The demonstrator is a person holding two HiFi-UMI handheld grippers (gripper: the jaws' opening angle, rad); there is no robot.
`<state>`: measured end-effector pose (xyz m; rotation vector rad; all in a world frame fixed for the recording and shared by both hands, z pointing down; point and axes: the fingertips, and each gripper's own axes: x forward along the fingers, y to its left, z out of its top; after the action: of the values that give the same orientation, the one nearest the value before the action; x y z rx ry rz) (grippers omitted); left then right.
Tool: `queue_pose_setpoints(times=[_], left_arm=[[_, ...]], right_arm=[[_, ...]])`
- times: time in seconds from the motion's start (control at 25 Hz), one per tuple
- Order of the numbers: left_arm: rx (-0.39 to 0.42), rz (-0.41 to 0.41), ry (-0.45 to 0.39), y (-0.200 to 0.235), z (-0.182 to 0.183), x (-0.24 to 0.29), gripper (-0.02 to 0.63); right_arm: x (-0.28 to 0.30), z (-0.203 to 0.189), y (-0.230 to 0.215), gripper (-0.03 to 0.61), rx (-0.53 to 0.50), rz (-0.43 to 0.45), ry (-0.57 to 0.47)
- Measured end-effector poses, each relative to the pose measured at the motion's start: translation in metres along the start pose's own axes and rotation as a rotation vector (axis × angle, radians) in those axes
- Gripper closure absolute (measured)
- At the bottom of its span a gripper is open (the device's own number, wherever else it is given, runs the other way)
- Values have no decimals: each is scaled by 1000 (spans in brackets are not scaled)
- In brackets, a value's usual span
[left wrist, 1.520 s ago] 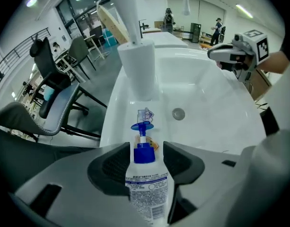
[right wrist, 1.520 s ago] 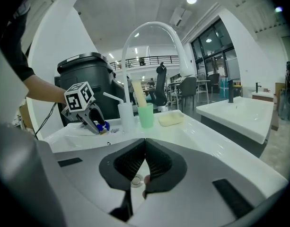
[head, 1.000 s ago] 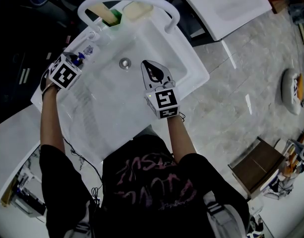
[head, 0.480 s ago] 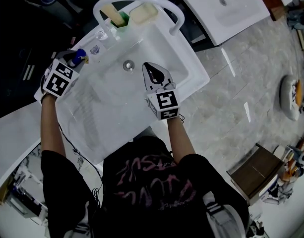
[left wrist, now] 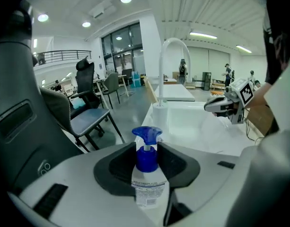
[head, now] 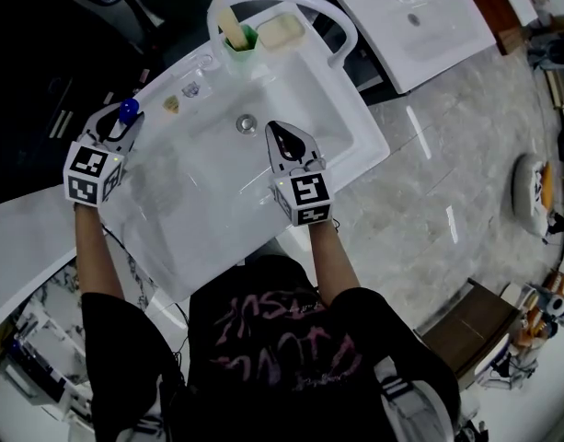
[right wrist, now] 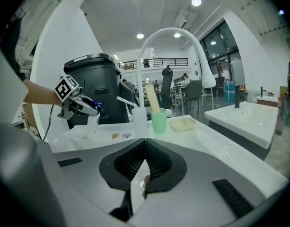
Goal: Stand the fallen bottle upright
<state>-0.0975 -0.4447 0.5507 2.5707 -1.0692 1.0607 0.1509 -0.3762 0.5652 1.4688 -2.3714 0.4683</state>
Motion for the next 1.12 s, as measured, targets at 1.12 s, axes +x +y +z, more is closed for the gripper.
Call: queue_pose_setpoints(times=[1.12], left_arm=[[-189, 109, -145, 7, -46, -67, 387]], right_arm=[[-29, 6, 51, 565, -78, 15, -10]])
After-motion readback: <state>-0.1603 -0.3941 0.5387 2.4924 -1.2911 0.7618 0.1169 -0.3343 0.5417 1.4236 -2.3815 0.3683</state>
